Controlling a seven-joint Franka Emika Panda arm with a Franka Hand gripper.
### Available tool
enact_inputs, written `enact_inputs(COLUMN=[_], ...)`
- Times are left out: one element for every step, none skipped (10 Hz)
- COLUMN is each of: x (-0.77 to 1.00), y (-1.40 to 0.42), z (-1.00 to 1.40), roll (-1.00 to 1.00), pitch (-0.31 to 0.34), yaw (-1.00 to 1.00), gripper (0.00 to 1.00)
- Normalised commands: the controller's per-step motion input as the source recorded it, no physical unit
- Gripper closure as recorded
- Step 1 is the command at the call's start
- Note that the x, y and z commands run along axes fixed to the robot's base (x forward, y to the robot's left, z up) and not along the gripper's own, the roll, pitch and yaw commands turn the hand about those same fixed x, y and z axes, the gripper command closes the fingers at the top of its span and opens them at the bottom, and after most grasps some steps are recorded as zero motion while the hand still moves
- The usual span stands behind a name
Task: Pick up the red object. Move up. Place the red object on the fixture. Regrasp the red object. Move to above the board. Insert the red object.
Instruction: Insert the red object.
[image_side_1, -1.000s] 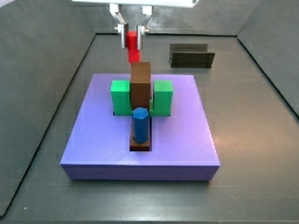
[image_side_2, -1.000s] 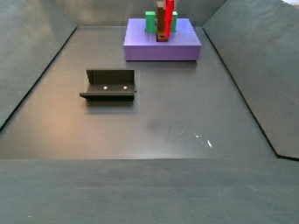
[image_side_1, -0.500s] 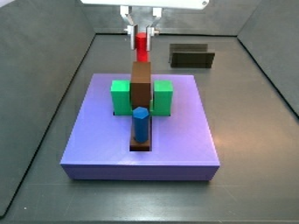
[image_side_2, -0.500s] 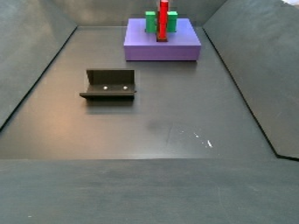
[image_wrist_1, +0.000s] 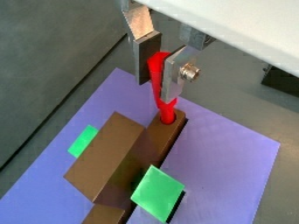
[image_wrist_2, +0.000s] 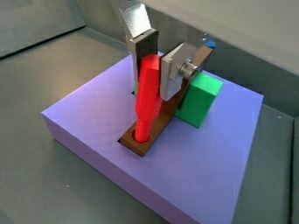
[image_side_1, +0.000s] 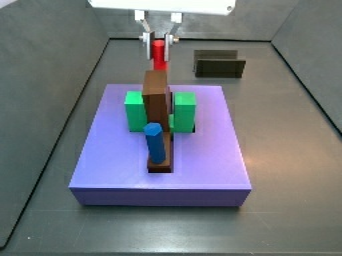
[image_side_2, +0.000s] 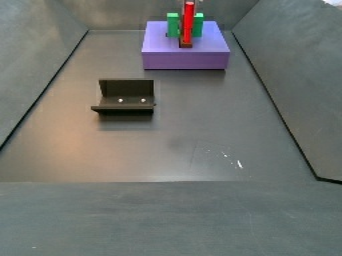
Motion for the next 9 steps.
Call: enact_inputs(x=[0.22, 0.19, 0.07, 0.00, 0.00, 0.00, -0.18, -0.10, 0.00], y=[0.00, 0.00, 0.00, 0.00, 0.00, 0.04, 0.09, -0.16, -0.18], z=[-0.39, -0.53, -0.54, -0.48, -0.48, -0.43, -0.03, 0.00, 0.00], roll=[0.06, 0.01, 0.00, 0.09, 0.21, 0.20, 0.17, 0.22, 0.27], pitch=[0.000, -0.003, -0.036, -0.047, 0.000, 0.000, 0.071, 0.054, 0.060], yaw=[0.00, 0.00, 0.01, 0.04, 0.02, 0.00, -0.14, -0.02, -0.02], gripper=[1.00, 1.00, 1.00, 1.00, 1.00, 1.00, 1.00, 1.00, 1.00])
